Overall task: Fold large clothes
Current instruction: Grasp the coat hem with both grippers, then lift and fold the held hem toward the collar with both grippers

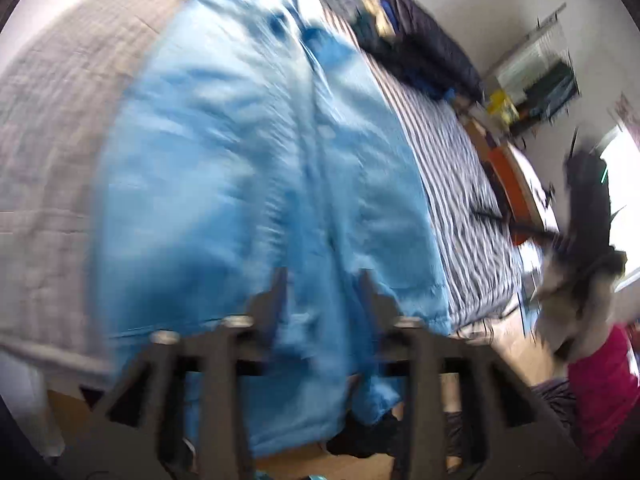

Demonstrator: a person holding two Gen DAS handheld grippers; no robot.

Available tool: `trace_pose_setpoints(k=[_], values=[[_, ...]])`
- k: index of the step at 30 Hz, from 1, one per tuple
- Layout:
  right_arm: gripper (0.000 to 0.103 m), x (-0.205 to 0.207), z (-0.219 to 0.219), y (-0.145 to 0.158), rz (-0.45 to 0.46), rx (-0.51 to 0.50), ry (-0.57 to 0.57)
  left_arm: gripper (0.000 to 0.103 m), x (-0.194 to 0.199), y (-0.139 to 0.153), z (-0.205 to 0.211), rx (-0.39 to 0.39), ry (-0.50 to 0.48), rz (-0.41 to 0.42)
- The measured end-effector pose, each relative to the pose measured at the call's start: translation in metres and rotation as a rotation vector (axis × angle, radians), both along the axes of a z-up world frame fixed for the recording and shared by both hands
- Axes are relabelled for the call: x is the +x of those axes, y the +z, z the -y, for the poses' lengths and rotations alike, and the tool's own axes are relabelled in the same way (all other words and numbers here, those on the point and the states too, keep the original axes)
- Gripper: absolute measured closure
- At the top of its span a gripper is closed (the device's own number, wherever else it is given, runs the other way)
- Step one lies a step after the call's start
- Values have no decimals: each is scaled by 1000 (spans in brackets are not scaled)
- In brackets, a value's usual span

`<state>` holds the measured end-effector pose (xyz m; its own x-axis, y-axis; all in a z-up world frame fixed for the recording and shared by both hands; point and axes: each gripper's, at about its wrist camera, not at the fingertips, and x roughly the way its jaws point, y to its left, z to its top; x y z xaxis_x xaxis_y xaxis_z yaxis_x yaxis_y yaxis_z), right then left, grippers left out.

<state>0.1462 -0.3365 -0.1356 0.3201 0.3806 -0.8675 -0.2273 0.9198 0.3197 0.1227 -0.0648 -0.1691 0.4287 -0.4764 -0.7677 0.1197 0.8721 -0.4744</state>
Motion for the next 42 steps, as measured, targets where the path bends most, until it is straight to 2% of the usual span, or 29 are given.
trace_pose_setpoints(k=[3,4,5,8,12,15,16,17,18,20,21,22,24,26,27,29,30,32,33,34,36,38,42], values=[[63,-18,4,-23,-44,58,-5,47,-10,14,-46,39,76,44],[63,-22,5,-29,-57,78,-12,42,-10,12,-61,59,107,35],[63,-24,7,-36,-73,99,-22,42,-9,8,-75,62,139,18],[63,-22,10,-53,-114,171,-39,42,-1,-16,-106,-15,179,-79],[63,-18,8,-68,-136,249,-44,42,8,-49,-108,-85,157,-162],[63,-18,10,-76,-161,337,-69,69,11,-60,-95,-127,110,-180],[63,-21,10,-79,-171,368,-72,97,12,-60,-90,-137,84,-183],[63,-23,10,-82,-179,384,-72,100,12,-58,-84,-120,62,-181],[63,-23,9,-84,-185,386,-72,100,10,-53,-81,-101,54,-165],[64,-24,8,-82,-186,385,-71,101,6,-41,-87,-110,52,-138],[73,-25,5,-79,-185,394,-68,101,2,-34,-93,-103,67,-122],[75,-25,-2,-75,-176,401,-44,101,0,-32,-96,-90,72,-113],[75,-26,-18,-64,-129,341,15,101,-1,-36,-102,-68,71,-131],[74,-21,-30,-65,-119,279,32,101,-1,-43,-102,-89,64,-174],[74,-17,-29,-69,-137,281,20,97,0,-46,-100,-94,61,-192],[72,-14,-21,-79,-183,323,-7,67,0,-50,-97,-113,43,-204],[72,-13,-16,-85,-204,363,-19,67,-1,-51,-95,-116,43,-194],[72,-15,-15,-91,-226,423,-23,71,-1,-54,-89,-118,38,-190],[72,-15,-17,-93,-226,442,-22,79,0,-55,-87,-121,35,-187],[77,-15,-21,-94,-227,448,-15,98,2,-58,-84,-120,29,-200],[96,-12,-32,-93,-231,447,1,99,4,-60,-84,-132,43,-213],[98,-14,-43,-86,-216,420,12,100,0,-54,-86,-134,46,-207],[100,-33,-48,-60,-191,455,56,101,-25,-36,-95,-149,49,-199]])
